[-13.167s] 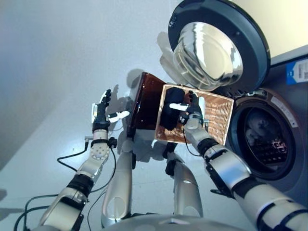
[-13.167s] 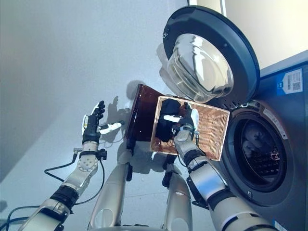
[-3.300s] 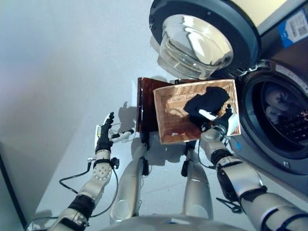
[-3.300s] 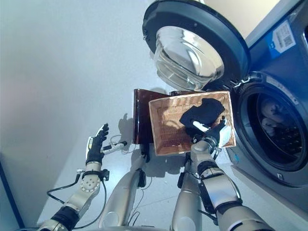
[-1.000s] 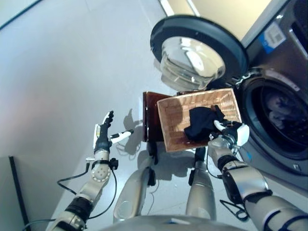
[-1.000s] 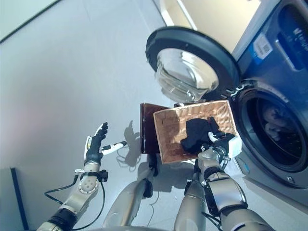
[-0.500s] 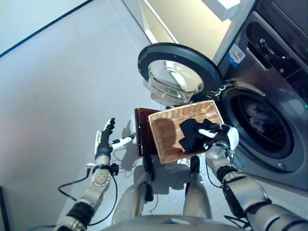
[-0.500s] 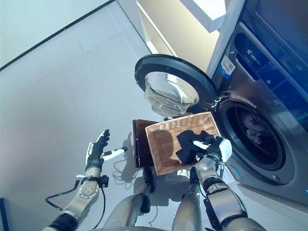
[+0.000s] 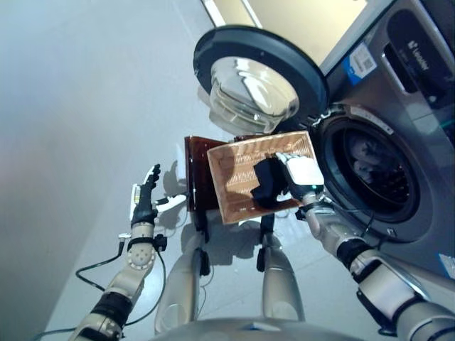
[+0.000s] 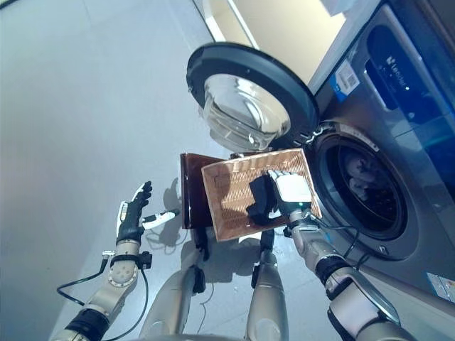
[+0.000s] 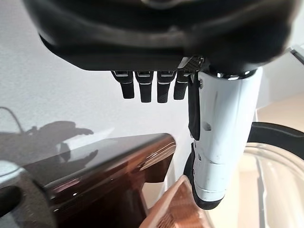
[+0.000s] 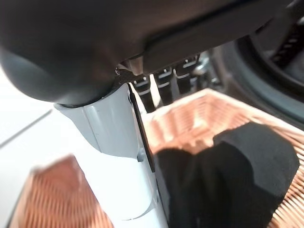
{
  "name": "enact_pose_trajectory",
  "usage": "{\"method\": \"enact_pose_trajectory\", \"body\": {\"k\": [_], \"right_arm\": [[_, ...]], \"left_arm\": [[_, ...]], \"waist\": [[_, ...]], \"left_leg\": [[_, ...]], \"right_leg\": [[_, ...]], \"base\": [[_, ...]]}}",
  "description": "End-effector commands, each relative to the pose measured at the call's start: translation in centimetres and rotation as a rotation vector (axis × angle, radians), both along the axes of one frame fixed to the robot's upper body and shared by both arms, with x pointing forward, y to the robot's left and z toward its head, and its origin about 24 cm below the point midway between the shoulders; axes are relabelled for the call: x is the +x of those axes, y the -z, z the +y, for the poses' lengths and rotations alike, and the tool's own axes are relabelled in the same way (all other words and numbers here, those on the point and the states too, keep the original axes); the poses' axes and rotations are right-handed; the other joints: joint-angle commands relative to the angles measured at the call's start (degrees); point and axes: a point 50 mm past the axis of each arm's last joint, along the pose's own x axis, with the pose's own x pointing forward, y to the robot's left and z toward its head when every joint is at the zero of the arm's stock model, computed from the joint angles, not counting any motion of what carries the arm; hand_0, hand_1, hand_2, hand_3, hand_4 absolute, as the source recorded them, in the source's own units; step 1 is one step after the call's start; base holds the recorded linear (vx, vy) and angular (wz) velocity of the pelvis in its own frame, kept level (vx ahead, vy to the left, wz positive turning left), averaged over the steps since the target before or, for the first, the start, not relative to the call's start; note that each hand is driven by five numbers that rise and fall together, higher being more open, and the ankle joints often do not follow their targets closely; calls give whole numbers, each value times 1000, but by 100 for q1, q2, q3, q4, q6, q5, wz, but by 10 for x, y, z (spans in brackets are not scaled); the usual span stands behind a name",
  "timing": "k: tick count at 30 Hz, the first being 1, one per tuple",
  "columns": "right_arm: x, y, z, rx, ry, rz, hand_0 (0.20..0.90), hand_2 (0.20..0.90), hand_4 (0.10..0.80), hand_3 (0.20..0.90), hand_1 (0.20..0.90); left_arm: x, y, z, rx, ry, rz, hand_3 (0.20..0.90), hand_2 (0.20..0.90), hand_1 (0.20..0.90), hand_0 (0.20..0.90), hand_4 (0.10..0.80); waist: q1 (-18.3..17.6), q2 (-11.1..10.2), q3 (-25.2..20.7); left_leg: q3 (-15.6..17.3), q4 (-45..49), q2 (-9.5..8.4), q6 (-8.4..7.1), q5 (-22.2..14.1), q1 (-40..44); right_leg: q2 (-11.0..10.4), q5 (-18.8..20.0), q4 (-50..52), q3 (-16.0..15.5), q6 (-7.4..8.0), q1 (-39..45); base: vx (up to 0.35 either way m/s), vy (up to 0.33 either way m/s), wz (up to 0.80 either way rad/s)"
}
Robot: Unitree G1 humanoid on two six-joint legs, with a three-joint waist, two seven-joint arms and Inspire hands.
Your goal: Pick up the clothes and place them into the washing machine
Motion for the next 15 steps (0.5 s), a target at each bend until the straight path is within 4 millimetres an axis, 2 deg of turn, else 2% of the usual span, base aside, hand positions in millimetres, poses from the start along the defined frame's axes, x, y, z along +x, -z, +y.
{"method": "enact_pose_trajectory", "body": {"k": [1,15], "right_arm": [[12,-26,-14,-107,-4,-127,900,900,800,900,900],[22,-36,-30,-151,114,-169,900,900,800,900,900]], "left_arm": [[6,-32,10,17,-13,-188,900,900,900,900,800],[-1,-36,20,-2,-68,-221,900,900,900,900,800]], "waist": [[102,80,-53],[216,415,81]], "left_leg": [[-320,855,226,-463,-483,-611],[-460,1114,257,-508,-438,-992]], "right_leg": [[258,-178,208,-277,-263,-203],[305,-435,829,-345,-392,-663]], "base": [[-69,-59,13],[-24,-25,11]]}}
